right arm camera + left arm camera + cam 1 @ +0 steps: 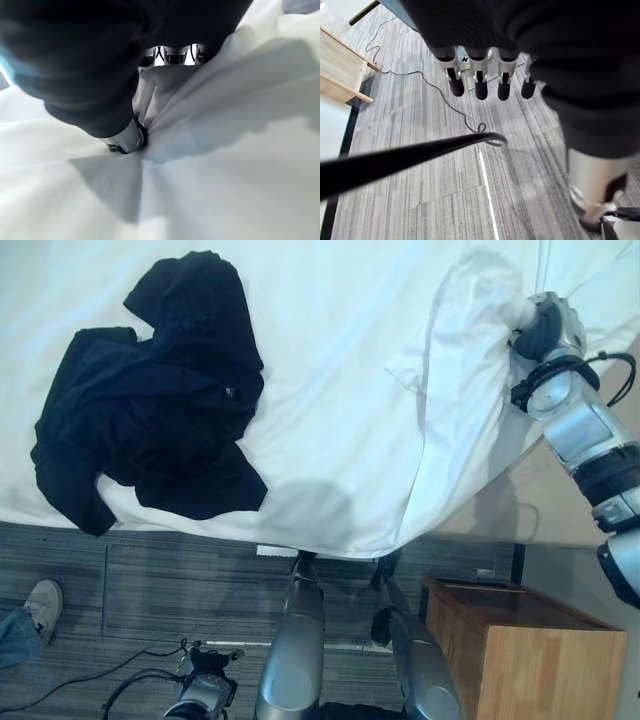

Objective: Tidy up the quilt and then pick up the clothes from the bed and put them into the laundry hamper.

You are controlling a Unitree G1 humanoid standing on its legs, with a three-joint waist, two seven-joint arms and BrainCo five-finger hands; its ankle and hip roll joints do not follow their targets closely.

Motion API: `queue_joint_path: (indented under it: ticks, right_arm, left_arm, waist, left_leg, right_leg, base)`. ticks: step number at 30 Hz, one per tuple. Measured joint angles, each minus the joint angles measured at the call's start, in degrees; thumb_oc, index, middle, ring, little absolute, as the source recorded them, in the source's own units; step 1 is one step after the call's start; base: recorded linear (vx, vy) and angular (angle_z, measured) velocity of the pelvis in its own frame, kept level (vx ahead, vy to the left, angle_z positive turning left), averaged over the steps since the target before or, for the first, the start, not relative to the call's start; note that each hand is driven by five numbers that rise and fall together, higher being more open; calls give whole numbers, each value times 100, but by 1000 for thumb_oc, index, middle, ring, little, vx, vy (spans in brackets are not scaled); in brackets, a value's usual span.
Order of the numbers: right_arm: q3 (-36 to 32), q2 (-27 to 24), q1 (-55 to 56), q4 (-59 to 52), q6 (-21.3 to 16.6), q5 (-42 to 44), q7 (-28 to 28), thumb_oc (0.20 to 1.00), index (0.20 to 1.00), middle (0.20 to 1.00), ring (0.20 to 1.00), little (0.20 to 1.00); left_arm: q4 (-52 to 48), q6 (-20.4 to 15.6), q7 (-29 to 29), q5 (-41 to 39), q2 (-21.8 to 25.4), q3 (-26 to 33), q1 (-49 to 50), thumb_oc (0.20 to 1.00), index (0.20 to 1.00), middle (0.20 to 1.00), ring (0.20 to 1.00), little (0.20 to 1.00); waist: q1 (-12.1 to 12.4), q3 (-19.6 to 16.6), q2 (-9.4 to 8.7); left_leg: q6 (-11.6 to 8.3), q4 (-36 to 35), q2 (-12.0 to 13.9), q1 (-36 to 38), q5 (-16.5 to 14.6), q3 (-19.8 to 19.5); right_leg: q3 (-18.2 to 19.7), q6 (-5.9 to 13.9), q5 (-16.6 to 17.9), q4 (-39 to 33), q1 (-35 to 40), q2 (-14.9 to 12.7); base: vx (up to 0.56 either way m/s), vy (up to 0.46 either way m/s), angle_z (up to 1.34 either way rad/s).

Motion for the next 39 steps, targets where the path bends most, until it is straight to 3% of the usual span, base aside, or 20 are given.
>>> queue_joint_path:
  ticks: [4,6,7,8,9,10,11,12,13,17,21,24,26,30,32,35,38,39]
  right_arm:
    - [-1230,4,1193,-912,-462,203,-491,200,200,200,200,200]
    - [-1914,55,2199,-1836,-603,197,-678,200,200,200,200,200]
    - [-2665,302,3162,-2565,-784,160,-820,200,200,200,200,200]
    - [-2870,423,3481,-2744,-893,138,-879,344,344,344,344,344]
    - [-2973,557,3650,-2779,-1044,139,-883,272,272,272,272,272]
    - [-2981,700,3773,-2846,-1286,140,-907,278,278,278,278,278]
    - [-2885,769,3812,-2836,-1372,137,-909,489,489,489,489,489]
    - [-2795,861,3860,-2760,-1461,142,-948,912,912,912,912,912]
    - [-2776,1032,3915,-2672,-1538,171,-1035,1000,1000,1000,1000,1000]
    - [-2868,1585,3795,-1449,-2429,1023,-1274,1000,1000,1000,1000,1000]
    - [-2870,1695,3716,-899,-2848,1956,-1297,1000,1000,1000,1000,1000]
    - [-2958,1650,3697,-618,-2840,2506,-1379,1000,1000,1000,1000,1000]
    - [-3262,1594,3707,151,-2540,3073,-1741,1000,1000,1000,1000,1000]
    - [-4312,1577,4232,1565,-2181,4015,-2451,1000,1000,1000,1000,1000]
    - [-4637,1503,4765,1746,-2162,4184,-2785,1000,1000,1000,1000,1000]
    - [-4904,1096,5286,1550,-2207,4255,-3132,1000,1000,1000,1000,1000]
    - [-5181,727,5715,317,-2421,4173,-3419,1000,1000,1000,1000,1000]
    - [-5261,572,5818,-287,-2439,3996,-3456,561,561,561,561,561]
  left_arm:
    - [-73,-114,4,9,-33,-4,109,1000,1000,1000,1000,1000]
    - [-185,-192,46,3,-135,0,335,1000,1000,1000,1000,1000]
    - [-284,-244,81,-5,-206,15,484,1000,1000,1000,1000,1000]
    - [-286,-242,103,-18,-257,19,528,1000,1000,1000,1000,1000]
    - [-288,-245,132,-51,-279,15,529,1000,1000,1000,1000,1000]
    - [-292,-259,170,-84,-374,21,513,1000,1000,1000,1000,1000]
    - [-292,-287,190,-97,-371,34,493,1000,1000,1000,1000,1000]
    - [-298,-334,203,-96,-410,27,471,1000,1000,1000,1000,1000]
    - [-298,-366,227,-98,-428,14,437,1000,1000,1000,1000,1000]
    - [-157,-437,308,-105,-559,-267,486,1000,1000,1000,1000,1000]
    - [-59,-496,371,-90,-708,-447,521,1000,1000,1000,1000,1000]
    - [-54,-590,398,-75,-710,-492,520,1000,1000,1000,1000,1000]
    - [-39,-670,402,-32,-713,-497,515,1000,1000,1000,1000,1000]
    - [207,-750,397,-35,-732,-619,517,1000,1000,1000,1000,1000]
    - [279,-752,395,-39,-757,-652,540,1000,1000,1000,1000,1000]
    - [274,-782,392,-45,-771,-625,545,1000,1000,1000,1000,1000]
    - [317,-809,386,-49,-753,-551,553,1000,1000,1000,1000,1000]
    - [333,-809,385,-49,-774,-478,555,1000,1000,1000,1000,1000]
  waist:
    - [-66,18,28]
    - [-353,30,56]
    - [-578,29,84]
    - [-788,28,93]
    - [-891,29,105]
    - [-1071,20,189]
    - [-1141,9,264]
    - [-1242,-4,321]
    - [-1286,-7,425]
    - [-1250,-14,529]
    - [-1251,-28,566]
    - [-1265,-101,616]
    - [-1272,-123,623]
    - [-1297,-119,640]
    - [-1429,-117,636]
    - [-1619,-114,653]
    - [-1738,-70,596]
    - [-1736,-70,596]
  left_leg:
    - [84,19,-58,88,-43,323]
    - [224,52,-171,194,-87,655]
    - [319,85,-225,244,-149,843]
    - [377,129,-244,245,-186,986]
    - [421,152,-261,245,-213,1114]
    - [477,207,-274,230,-274,1214]
    - [512,232,-280,224,-289,1266]
    - [518,268,-281,230,-308,1295]
    - [507,285,-283,236,-323,1313]
    - [485,88,-248,393,-288,1406]
    - [490,-228,-239,781,-221,1435]
    - [520,-360,-254,872,-176,1437]
    - [525,-405,-298,882,-165,1449]
    - [531,-423,-333,864,-165,1472]
    - [531,-420,-328,828,-165,1489]
    - [503,-389,-311,829,-197,1471]
    - [417,-299,-228,828,-256,1443]
    - [415,-239,-181,825,-306,1437]
  right_leg:
    - [323,21,14,170,-156,-66]
    - [659,86,59,261,-207,-147]
    - [882,92,62,394,-304,-215]
    - [1023,140,93,406,-354,-259]
    - [1148,173,108,419,-400,-287]
    - [1252,223,93,413,-421,-319]
    - [1284,269,55,413,-412,-353]
    - [1303,288,-11,412,-418,-367]
    - [1303,286,-15,416,-434,-374]
    - [1404,277,24,484,-444,-311]
    - [1431,261,6,464,-245,-314]
    - [1412,256,-1,464,-203,-335]
    - [1402,263,-19,465,-217,-377]
    - [1429,271,-50,440,-227,-406]
    - [1440,287,-39,354,-226,-404]
    - [1460,309,-21,277,-185,-378]
    - [1446,299,-28,230,-118,-299]
    - [1442,292,-28,216,-75,-257]
  base:
    - [-50,135,-35]
    - [-70,227,-68]
    - [-31,204,-65]
    - [-11,183,-69]
    - [9,85,-56]
    - [9,41,-42]
    - [13,36,-29]
    - [20,28,-9]
    - [34,38,-5]
    - [30,11,-9]
    - [33,9,-11]
    - [0,0,0]
    - [6,5,2]
    - [9,-40,-3]
    - [14,-65,-6]
    - [6,-60,-6]
    - [10,0,-1]
    - [22,4,-5]
